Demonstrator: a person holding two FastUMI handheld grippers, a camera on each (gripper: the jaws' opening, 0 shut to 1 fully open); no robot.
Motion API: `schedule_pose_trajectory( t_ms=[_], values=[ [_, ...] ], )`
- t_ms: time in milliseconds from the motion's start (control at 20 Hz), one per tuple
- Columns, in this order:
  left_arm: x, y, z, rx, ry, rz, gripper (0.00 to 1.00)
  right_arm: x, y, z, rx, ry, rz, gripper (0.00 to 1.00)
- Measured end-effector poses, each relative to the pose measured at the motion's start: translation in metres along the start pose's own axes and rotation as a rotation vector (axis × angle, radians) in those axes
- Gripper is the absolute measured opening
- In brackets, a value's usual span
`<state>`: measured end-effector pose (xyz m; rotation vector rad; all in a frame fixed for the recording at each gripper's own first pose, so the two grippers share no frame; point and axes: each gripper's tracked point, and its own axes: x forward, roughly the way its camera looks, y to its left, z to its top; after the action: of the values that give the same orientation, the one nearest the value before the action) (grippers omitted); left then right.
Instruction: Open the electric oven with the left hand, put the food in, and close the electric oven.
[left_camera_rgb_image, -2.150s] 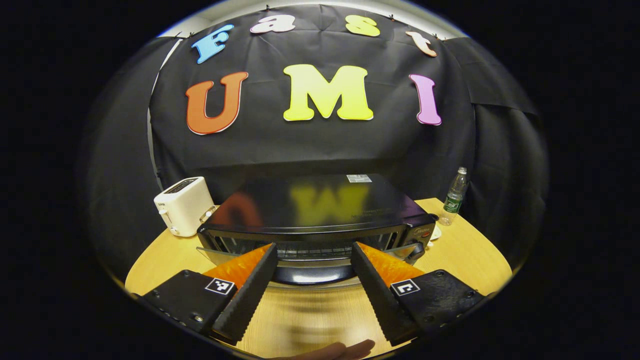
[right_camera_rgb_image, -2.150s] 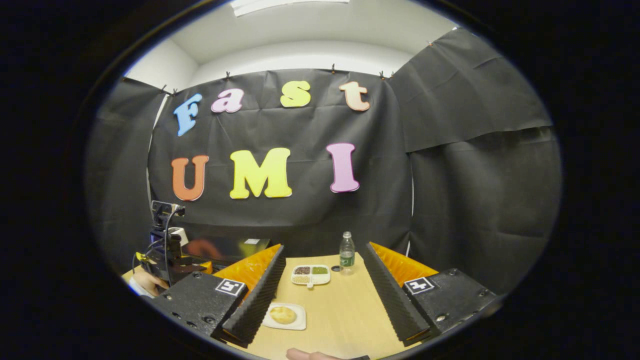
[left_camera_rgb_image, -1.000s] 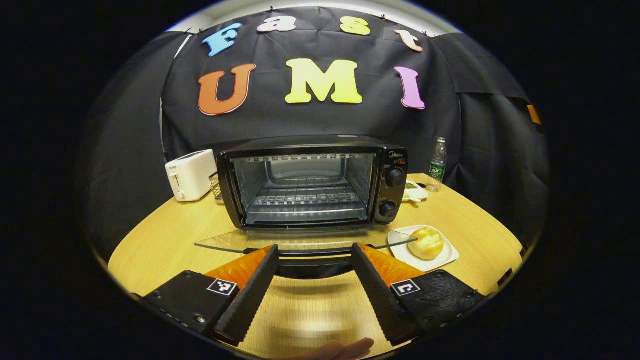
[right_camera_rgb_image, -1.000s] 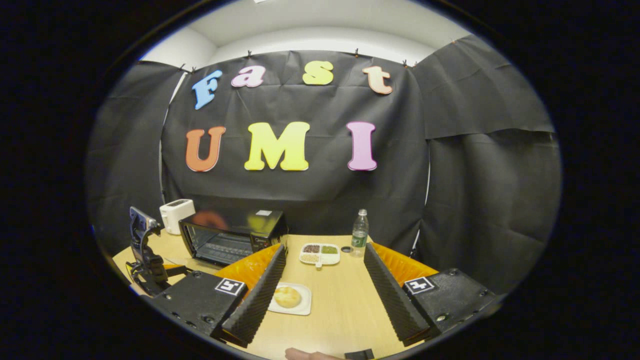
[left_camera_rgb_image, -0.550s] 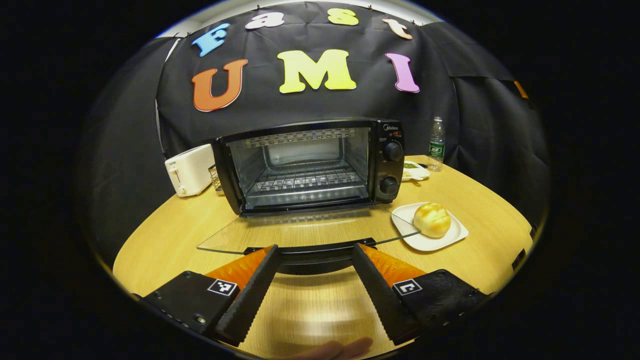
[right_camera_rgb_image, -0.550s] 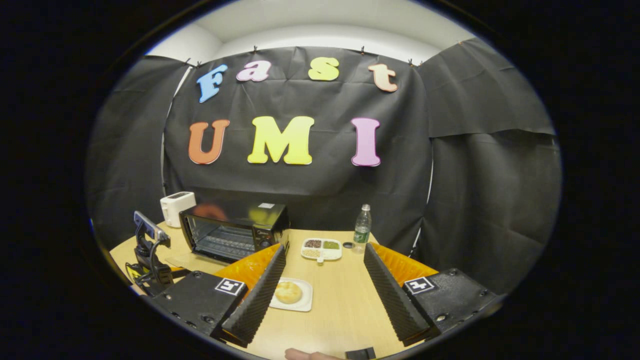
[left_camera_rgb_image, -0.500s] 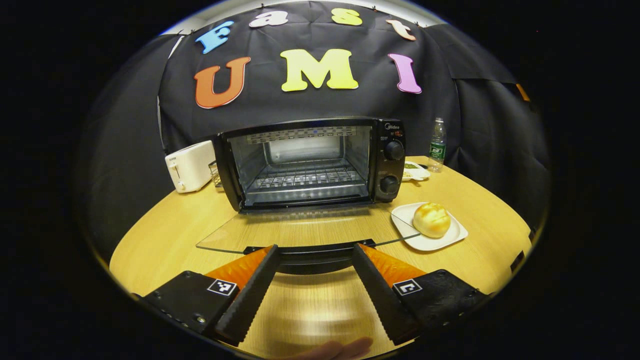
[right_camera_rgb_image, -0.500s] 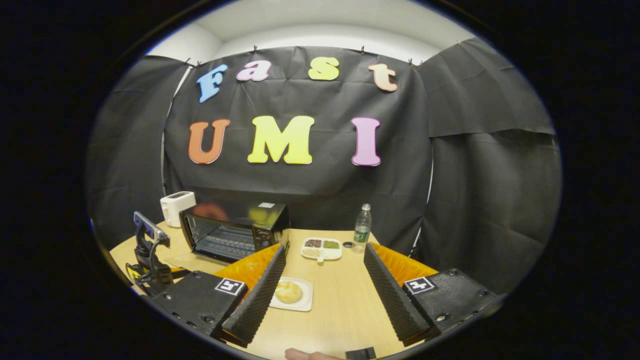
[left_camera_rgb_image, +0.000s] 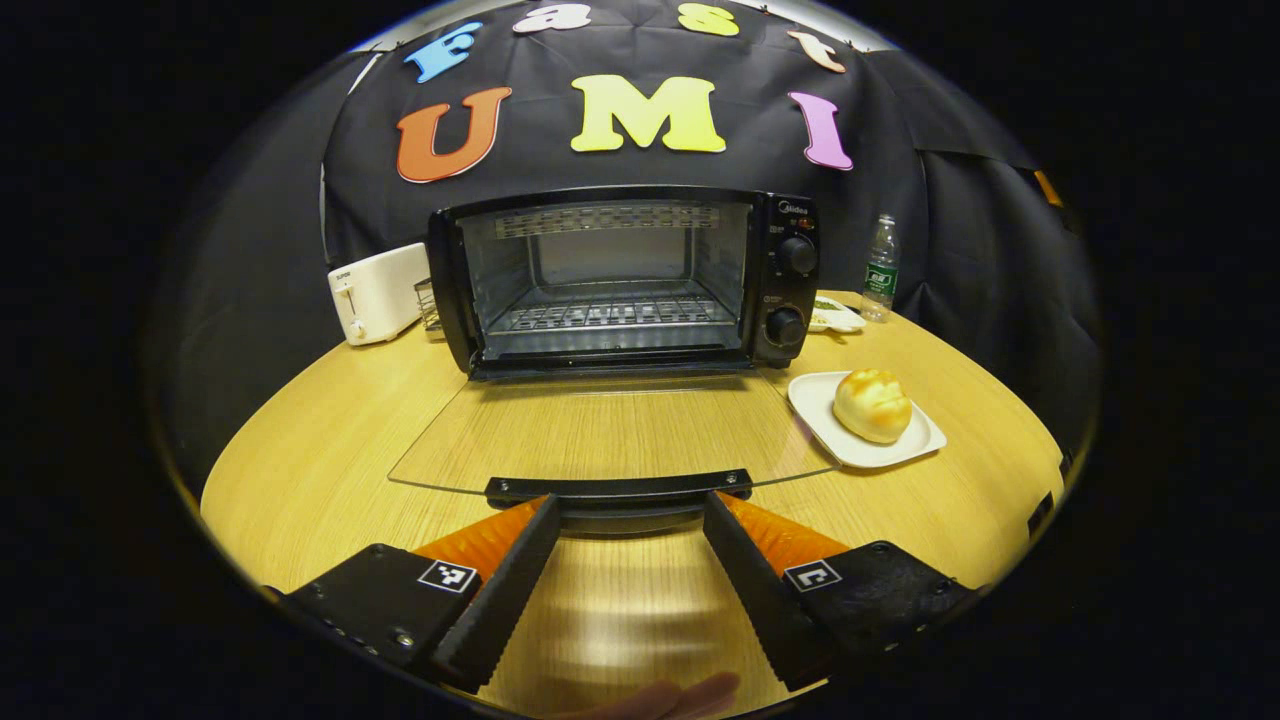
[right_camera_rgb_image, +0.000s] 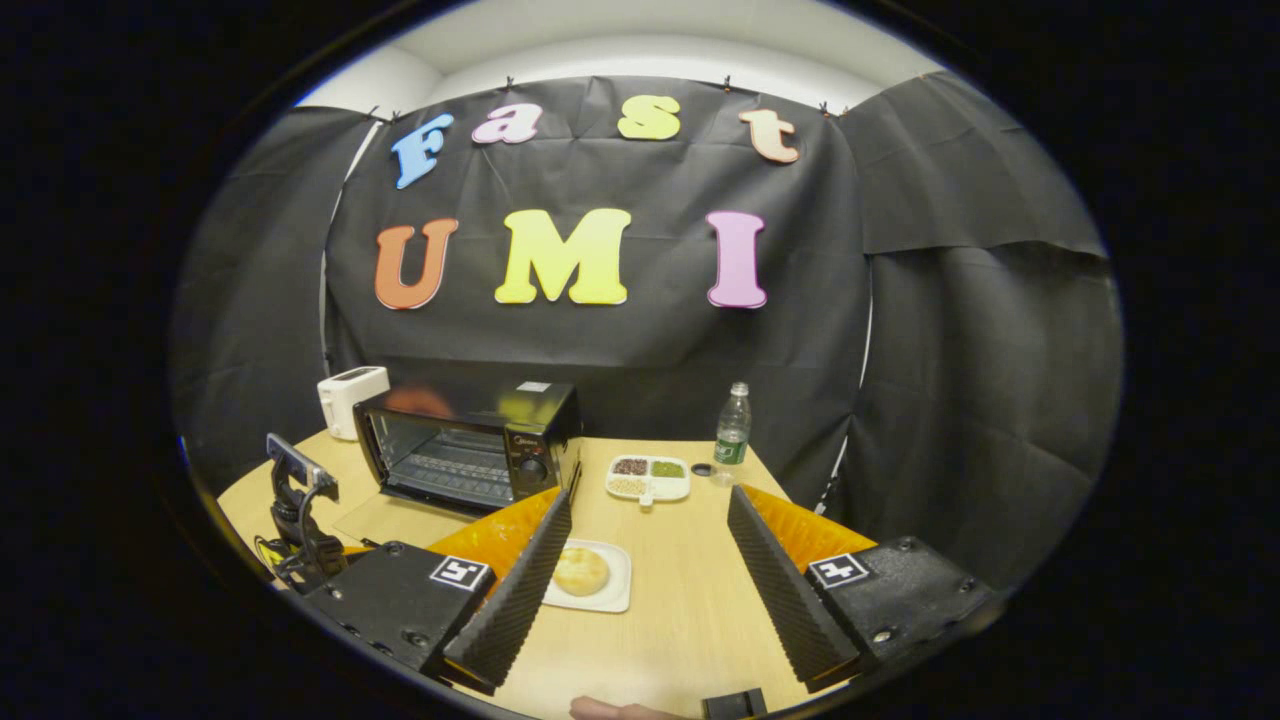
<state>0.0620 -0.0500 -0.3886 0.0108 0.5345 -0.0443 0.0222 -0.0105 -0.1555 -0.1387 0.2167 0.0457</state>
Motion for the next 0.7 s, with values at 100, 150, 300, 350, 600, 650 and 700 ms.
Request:
schedule_pose_trajectory(
  t_ms=[100,150,300,350,600,650,700],
  values=[
    [-0.010,0.010,0.010,0.012,-0.024,0.026,0.96,0.008,0.003,-0.004,0.006,0.004,0.001,0.95],
    [-0.017,0.012,0.020,0.009,-0.049,0.024,0.96,0.013,0.005,-0.007,0.010,0.007,0.003,0.95],
    [-0.047,0.025,0.059,-0.009,-0.140,0.024,0.96,0.037,0.012,-0.025,0.018,0.035,0.017,0.95],
    [-0.058,0.029,0.072,-0.014,-0.171,0.026,0.96,0.046,0.015,-0.033,0.027,0.048,0.024,1.00],
    [-0.116,0.058,0.126,-0.039,-0.299,0.061,0.96,0.086,0.027,-0.070,0.092,0.112,0.059,0.96],
    [-0.127,0.062,0.136,-0.043,-0.319,0.065,0.96,0.093,0.031,-0.077,0.091,0.122,0.067,1.00],
    [-0.137,0.065,0.145,-0.040,-0.338,0.069,0.96,0.100,0.033,-0.085,0.087,0.131,0.071,0.95]
  ],
)
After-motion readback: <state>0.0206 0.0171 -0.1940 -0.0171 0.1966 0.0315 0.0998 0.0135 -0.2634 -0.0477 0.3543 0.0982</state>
